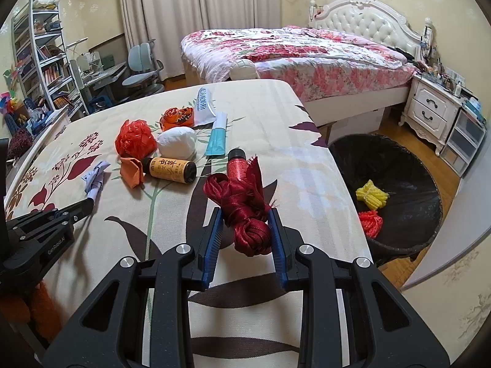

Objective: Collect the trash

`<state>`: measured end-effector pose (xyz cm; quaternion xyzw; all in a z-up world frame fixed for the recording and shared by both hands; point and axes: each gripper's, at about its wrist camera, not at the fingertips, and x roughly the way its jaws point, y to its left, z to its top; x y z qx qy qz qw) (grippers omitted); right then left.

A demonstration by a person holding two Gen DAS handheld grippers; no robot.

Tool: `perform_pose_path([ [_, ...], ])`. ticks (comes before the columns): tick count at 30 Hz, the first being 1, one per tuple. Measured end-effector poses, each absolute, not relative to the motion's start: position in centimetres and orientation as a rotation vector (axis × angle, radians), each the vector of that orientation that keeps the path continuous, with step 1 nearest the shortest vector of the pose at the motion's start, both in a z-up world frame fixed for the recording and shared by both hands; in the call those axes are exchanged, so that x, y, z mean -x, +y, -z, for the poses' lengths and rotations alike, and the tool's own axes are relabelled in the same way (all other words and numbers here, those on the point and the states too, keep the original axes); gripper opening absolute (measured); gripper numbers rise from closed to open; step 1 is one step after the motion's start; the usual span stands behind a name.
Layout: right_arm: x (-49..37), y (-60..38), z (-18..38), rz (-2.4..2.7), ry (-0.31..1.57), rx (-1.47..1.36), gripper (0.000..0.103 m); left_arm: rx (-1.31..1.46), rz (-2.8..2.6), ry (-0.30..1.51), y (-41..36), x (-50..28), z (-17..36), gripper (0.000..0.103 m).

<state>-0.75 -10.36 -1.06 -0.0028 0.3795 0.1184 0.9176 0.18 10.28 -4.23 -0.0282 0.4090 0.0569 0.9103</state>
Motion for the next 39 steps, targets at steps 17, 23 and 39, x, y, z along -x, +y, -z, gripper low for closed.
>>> perform_pose_path([
  [17,0.1,-9.8,1.4,-0.250,0.795,0.007,0.029,0.095,-0.159,0.860,11.5,-1.9,4.1,0.055],
  [23,-0.6,-9.5,1.5,-0.254,0.798,0.009,0.029,0.095,-0.165,0.894,12.0,-3.2,4.7,0.037],
  [39,-0.2,-10.2,0.4,-0.249,0.773,-0.002,0.029,0.068,-0.126,0.798,10.4,-0.9,2.2,0.024],
])
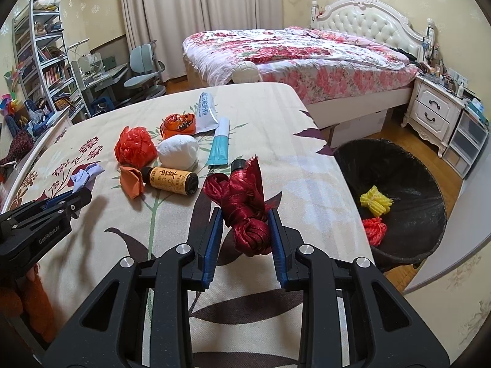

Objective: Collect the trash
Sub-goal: 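Carry the cloth and yarn over the bin and open both tools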

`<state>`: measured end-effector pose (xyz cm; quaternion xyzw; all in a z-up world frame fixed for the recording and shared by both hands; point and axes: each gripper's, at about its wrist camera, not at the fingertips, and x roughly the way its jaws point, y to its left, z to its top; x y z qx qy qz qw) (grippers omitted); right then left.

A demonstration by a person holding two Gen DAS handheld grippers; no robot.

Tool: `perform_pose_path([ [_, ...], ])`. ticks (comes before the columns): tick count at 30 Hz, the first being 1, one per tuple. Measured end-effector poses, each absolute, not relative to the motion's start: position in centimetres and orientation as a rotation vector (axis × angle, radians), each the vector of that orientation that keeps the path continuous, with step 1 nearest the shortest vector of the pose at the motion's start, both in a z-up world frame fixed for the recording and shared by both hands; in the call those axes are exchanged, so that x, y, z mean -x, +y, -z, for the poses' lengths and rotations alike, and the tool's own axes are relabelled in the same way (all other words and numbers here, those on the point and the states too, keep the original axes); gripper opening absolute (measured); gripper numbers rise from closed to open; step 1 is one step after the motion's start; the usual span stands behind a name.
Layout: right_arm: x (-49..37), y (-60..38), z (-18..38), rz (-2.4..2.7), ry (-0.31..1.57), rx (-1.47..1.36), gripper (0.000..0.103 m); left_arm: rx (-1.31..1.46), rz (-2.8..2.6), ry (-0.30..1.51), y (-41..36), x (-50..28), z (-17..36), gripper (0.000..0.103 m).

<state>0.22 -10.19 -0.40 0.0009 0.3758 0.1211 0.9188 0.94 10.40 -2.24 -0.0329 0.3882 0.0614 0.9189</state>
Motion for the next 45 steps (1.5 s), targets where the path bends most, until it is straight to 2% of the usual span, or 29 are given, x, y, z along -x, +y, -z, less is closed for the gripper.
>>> perform_pose_path([
  [10,-0.6,-14.8,-1.3,-0.143,0.716,-0.023,0.029,0.021,0.015,0.721,4.0,-1.8,-0.4,0.024],
  [21,-3.8,-22.9,-1.3,0.043,0.684,-0.048,0.029,-0.043,0.167,0.675,-5.4,-6.5,-0.8,0.024],
  [31,-6.8,-27.8,1.2,0.125,0.718,-0.085,0.029,-0.112,0.226,0.716,-12.7,-11.5,1.6,0.024],
  [43,-9.0,-31.1,3.5,0.180,0.755,-0.132,0.031,-0.174,0.245,0.764,-16.8,-15.3,3.9,0.024],
  [44,-9.1,-31.3,3.6,0.186,0.754,-0.136,0.031,-0.179,0.247,0.770,-16.9,-15.4,4.0,0.026],
  [45,-9.1,-31.6,3.7,0.189,0.755,-0.142,0.032,-0.185,0.245,0.774,-17.1,-15.5,4.2,0.035],
])
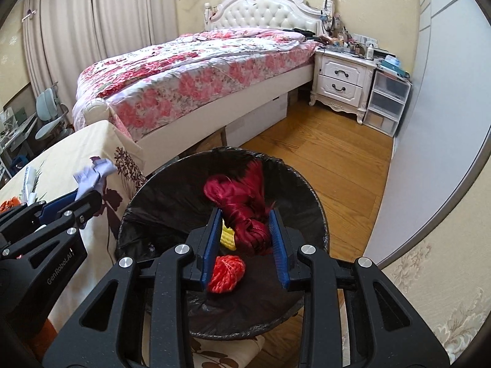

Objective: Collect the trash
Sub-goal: 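Carry the cloth and yarn over the bin and open both tools, then move both open tools back toward the remaining items on the bed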

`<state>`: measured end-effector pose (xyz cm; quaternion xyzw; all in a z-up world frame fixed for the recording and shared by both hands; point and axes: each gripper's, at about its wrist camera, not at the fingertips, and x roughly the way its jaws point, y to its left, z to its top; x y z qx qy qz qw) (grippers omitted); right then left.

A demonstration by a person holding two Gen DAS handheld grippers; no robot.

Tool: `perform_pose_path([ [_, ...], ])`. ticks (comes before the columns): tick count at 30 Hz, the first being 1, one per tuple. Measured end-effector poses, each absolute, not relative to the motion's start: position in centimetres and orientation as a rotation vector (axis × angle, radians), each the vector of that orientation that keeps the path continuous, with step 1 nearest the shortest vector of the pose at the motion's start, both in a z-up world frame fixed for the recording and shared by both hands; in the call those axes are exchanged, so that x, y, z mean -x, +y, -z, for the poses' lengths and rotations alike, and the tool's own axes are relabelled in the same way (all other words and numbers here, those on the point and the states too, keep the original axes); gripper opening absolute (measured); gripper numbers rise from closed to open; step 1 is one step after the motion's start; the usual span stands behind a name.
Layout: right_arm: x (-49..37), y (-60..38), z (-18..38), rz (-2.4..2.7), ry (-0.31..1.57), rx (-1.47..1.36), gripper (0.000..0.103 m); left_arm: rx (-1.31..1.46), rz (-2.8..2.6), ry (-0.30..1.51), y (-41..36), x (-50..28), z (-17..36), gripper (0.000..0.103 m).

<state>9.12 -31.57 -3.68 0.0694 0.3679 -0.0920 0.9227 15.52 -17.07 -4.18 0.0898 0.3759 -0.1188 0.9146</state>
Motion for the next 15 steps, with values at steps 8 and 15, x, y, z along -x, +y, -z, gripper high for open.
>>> perform_pose_path([
  [8,-8.8,-32.3,3.7,0.224,0.751,-0.151,0.048,-0.190,0.220,0.745,-16.9,-15.2,4.0,0.074],
  [15,-7.4,-32.0,2.8,0.235,0.735,-0.159,0.059,-0.184,0.170,0.726,-15.0,-13.8,2.6,0.082],
])
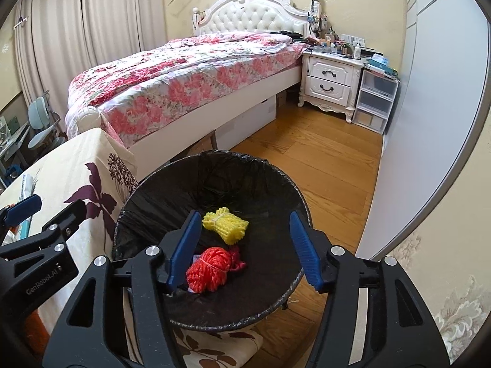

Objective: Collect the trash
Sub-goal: 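Move both open tools back toward the remaining items on the bed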

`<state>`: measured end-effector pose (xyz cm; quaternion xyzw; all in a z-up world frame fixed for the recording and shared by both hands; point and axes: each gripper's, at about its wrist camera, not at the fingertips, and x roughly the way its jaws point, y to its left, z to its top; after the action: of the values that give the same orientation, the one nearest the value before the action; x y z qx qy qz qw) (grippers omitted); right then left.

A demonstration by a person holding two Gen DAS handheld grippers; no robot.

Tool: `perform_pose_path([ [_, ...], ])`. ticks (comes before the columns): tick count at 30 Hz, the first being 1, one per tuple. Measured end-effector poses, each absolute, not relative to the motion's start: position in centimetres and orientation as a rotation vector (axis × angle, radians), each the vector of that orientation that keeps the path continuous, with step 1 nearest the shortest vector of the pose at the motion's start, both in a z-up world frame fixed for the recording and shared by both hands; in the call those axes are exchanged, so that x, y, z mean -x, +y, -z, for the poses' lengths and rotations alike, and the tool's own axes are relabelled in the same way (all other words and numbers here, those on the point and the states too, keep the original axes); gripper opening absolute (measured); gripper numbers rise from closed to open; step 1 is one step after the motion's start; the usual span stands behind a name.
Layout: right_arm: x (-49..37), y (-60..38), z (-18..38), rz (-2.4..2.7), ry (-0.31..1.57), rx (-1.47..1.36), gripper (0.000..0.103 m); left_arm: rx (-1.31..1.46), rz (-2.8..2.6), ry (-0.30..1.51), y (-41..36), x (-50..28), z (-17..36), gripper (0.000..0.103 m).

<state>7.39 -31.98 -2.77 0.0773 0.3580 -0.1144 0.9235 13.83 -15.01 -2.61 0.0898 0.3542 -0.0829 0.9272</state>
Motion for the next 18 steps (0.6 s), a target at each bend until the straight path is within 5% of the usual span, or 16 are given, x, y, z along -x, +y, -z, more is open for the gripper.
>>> perform_pose_path([
  [18,-3.1,-24.8,1.3,0.083,0.739,-0.129,0.064,-0.114,0.006,0.750,-4.3,-7.2,1.8,0.082],
])
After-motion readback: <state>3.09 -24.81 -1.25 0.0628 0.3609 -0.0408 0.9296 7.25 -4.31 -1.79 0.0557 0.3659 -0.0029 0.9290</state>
